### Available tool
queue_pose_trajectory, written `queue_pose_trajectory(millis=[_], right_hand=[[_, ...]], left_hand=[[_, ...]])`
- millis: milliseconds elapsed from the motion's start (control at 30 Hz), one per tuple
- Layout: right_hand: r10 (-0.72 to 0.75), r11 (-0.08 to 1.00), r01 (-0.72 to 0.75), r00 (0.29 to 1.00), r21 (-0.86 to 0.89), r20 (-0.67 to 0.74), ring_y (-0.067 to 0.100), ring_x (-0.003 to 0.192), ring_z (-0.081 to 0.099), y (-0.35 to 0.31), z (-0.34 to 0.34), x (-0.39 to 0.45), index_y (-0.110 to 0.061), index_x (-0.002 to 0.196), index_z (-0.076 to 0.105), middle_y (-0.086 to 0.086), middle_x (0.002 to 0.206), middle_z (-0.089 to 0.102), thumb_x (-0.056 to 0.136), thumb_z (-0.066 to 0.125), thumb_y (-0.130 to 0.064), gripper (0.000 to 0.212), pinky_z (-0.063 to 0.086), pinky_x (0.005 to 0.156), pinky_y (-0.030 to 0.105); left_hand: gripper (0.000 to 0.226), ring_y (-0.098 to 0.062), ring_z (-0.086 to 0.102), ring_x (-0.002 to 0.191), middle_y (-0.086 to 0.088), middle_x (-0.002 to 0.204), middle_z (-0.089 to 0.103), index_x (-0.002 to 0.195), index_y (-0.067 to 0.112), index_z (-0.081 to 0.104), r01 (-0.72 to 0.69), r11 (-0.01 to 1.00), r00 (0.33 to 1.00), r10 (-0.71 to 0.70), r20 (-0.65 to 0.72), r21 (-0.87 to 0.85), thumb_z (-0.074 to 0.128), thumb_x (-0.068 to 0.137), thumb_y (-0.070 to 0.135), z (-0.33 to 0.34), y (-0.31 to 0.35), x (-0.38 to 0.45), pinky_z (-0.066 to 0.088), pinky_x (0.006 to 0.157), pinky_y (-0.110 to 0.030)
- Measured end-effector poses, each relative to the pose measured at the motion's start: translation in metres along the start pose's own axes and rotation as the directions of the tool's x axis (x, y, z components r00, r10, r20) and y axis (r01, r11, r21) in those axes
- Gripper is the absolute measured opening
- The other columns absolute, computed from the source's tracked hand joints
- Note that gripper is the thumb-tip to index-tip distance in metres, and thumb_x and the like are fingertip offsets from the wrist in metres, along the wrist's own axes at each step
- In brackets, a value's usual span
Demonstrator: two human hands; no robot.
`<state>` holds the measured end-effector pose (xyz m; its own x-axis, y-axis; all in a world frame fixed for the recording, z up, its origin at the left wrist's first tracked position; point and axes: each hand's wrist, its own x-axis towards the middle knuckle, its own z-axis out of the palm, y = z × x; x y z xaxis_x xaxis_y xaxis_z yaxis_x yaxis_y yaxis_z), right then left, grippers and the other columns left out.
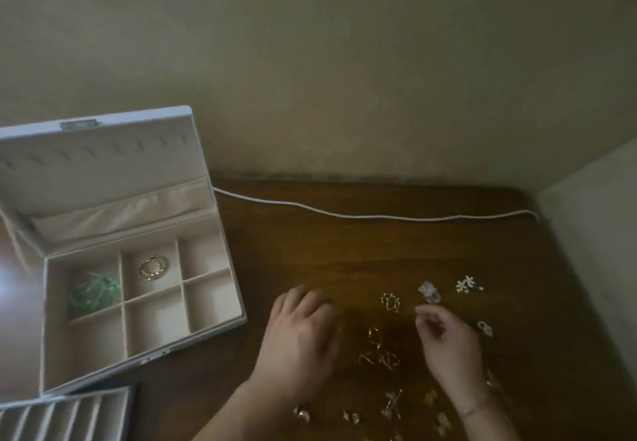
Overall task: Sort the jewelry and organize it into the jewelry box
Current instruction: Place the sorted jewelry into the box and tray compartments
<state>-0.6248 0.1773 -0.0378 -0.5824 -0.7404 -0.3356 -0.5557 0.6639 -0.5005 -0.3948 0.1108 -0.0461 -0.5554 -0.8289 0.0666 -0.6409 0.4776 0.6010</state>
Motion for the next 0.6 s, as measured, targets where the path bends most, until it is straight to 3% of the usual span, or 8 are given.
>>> queue_pose_trajectory(millis=[100,200,367,467,600], right_hand=[[-0.073,0.995,0.075,0.997,-0.072,0.024,0.001,0.094,0.057,0.004,0.000,0.020,-0.031,0.120,0.061,-0.017,0.103,0.060,0.091,0.061,-0.021,0.030,0.053,0.081,0.021],[-0.146,0.976,0.159,0.985,-0.152,0.089,0.004,0.096,0.056,-0.001,0.007,0.034,-0.033,0.129,0.055,-0.015,0.107,0.059,0.094,0.057,-0.030,0.035,0.050,0.078,0.020],[-0.213,0.957,0.227,0.972,-0.181,0.095,0.013,0.111,0.057,0.003,0.019,0.047,-0.026,0.130,0.058,-0.006,0.127,0.057,0.096,0.054,-0.027,0.034,0.049,0.088,0.022],[-0.214,0.962,0.226,0.972,-0.152,0.096,0.011,0.109,0.056,0.005,0.019,0.049,-0.025,0.122,0.063,-0.009,0.124,0.055,0.095,0.056,-0.021,0.028,0.043,0.082,0.016],[-0.194,0.975,0.204,0.974,-0.083,0.119,0.010,0.109,0.056,0.009,0.017,0.052,-0.024,0.116,0.065,-0.009,0.119,0.058,0.094,0.059,-0.018,0.024,0.044,0.087,0.018]], left_hand=[[0.039,-0.017,0.036,0.132,0.012,0.135,0.050,0.133,0.032,0.051,0.109,0.991,0.968,-0.123,0.219,0.077,0.046,0.096,0.044,0.033,0.034,0.032,0.030,0.113,-0.037],[0.042,-0.021,0.038,0.133,0.007,0.138,0.050,0.135,0.028,0.049,0.163,0.973,0.940,-0.203,0.274,0.162,0.047,0.096,0.043,0.056,0.057,0.056,0.025,0.114,-0.044],[0.045,-0.030,0.031,0.136,-0.001,0.142,0.043,0.138,0.025,0.047,0.235,0.919,0.896,-0.331,0.296,0.317,0.045,0.095,0.040,0.074,0.078,0.077,0.010,0.113,-0.063],[0.042,-0.030,0.030,0.136,-0.001,0.142,0.042,0.136,0.027,0.050,0.251,0.916,0.897,-0.342,0.280,0.312,0.049,0.095,0.035,0.079,0.077,0.080,0.010,0.113,-0.063],[0.031,-0.023,0.038,0.127,0.008,0.128,0.057,0.124,0.033,0.062,0.286,0.927,0.916,-0.339,0.213,0.245,0.049,0.096,0.036,0.085,0.074,0.076,0.016,0.109,-0.056]])
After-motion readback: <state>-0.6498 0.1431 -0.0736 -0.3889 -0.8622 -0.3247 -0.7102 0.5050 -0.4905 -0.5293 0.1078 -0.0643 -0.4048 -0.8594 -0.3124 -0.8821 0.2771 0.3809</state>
